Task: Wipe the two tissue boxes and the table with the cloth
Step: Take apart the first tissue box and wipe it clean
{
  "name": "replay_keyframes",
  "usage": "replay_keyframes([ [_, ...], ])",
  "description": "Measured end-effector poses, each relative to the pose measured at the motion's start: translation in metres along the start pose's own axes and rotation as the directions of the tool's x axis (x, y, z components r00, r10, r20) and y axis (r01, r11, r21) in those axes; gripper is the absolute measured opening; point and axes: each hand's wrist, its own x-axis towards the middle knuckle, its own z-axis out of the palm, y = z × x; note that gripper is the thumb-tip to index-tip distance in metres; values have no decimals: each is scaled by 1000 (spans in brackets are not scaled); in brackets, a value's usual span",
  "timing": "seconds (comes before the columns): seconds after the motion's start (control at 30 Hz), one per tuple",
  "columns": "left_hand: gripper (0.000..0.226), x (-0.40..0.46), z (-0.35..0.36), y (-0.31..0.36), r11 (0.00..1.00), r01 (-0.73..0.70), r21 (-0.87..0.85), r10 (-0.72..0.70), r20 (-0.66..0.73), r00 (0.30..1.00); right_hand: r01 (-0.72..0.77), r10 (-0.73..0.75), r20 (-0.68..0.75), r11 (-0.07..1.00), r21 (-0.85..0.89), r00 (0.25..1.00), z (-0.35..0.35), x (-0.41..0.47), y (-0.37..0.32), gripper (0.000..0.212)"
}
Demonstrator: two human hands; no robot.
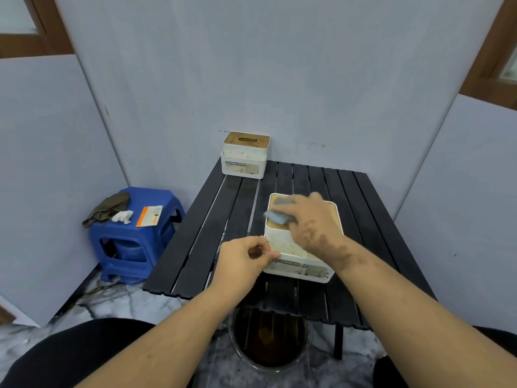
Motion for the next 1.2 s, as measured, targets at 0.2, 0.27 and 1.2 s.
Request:
replay_keyframes([
  [0.2, 21, 3, 0, -1, 999, -7, 39, 6, 19, 1000, -211, 211, 16, 977, 11, 977, -11, 22, 29, 45],
  [0.27, 22, 3, 1, -4, 999, -8, 35, 7, 21, 1000, -88, 89, 33, 996, -14, 996, -4, 21, 16, 46],
  [1.2, 29, 14, 10, -6, 977, -131, 170, 143, -59, 988, -13, 10, 94, 999, 29, 996, -5, 43, 1, 49],
])
